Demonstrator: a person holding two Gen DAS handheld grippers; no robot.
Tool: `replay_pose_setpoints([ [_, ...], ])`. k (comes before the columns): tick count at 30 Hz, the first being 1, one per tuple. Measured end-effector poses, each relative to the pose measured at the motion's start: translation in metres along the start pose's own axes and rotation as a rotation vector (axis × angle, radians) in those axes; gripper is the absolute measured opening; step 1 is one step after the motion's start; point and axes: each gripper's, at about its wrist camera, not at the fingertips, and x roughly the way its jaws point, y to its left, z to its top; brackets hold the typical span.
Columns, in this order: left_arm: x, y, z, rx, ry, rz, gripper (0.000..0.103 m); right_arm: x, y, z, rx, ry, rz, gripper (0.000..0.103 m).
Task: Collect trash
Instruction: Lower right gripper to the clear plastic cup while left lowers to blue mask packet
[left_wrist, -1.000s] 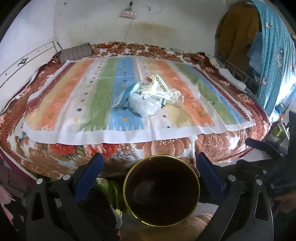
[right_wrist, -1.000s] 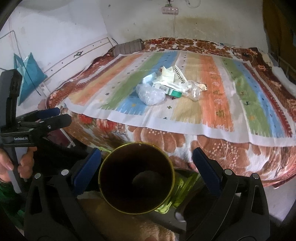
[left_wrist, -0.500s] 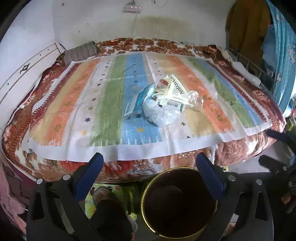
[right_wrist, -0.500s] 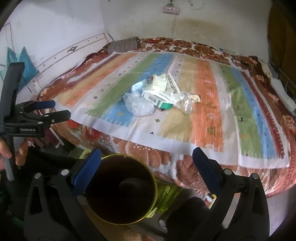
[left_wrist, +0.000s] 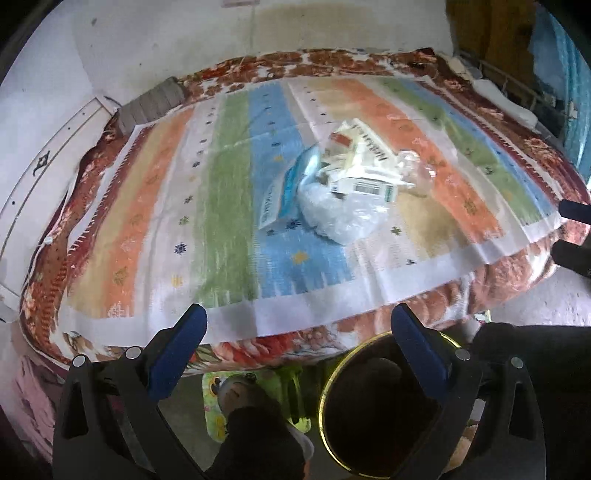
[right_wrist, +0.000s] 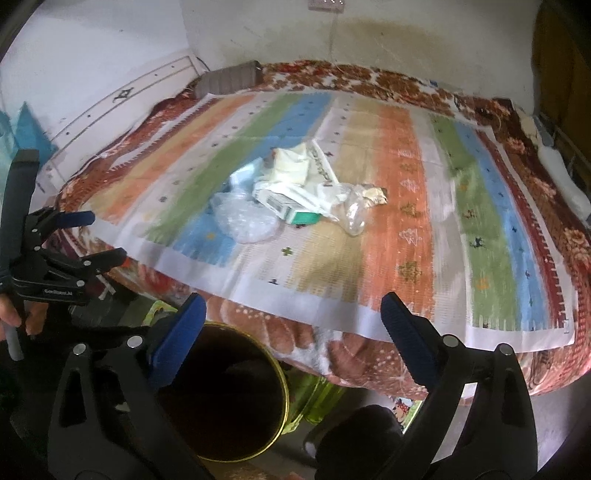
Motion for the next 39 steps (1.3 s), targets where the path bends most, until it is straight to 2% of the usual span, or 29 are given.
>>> replay_pose_setpoints([
  [4, 0.014, 0.006, 0.01, 0.024, 0.003, 0.036, 0.097, 0.016, -0.011, 0.01, 0.015, 0.021, -0.006, 0.09],
  [8, 0.026, 0.014, 0.017, -0.001, 0.025, 0.004, 0.097, 0.03, -0.024, 0.019, 0.057, 0.04, 0.02, 0.09],
  [12, 0.043, 0.012, 0.023, 0.034, 0.046, 0.022, 0.095, 0.046, -0.036, 0.028, 0.101, 0.058, 0.059, 0.09],
  [16, 0.057, 0.015, 0.031, 0.035, 0.065, 0.003, 0.093, 0.062, -0.043, 0.036, 0.11, 0.07, 0.054, 0.09],
  [26, 0.081, 0.024, 0.048, 0.063, 0.041, -0.002, 0.093, 0.097, -0.061, 0.053, 0.124, 0.088, 0.063, 0.089],
  [30, 0.098, 0.025, 0.049, 0.072, 0.073, -0.016, 0.093, 0.115, -0.067, 0.059, 0.137, 0.107, 0.065, 0.089],
  [33, 0.114, 0.034, 0.051, 0.038, 0.105, -0.002, 0.093, 0.129, -0.073, 0.061, 0.144, 0.124, 0.055, 0.089],
  [35, 0.12, 0.033, 0.051, 0.057, 0.107, 0.012, 0.093, 0.136, -0.078, 0.063, 0.148, 0.126, 0.056, 0.085],
  [39, 0.128, 0.025, 0.052, 0.127, 0.084, 0.048, 0.091, 0.149, -0.084, 0.068, 0.144, 0.121, 0.066, 0.085],
])
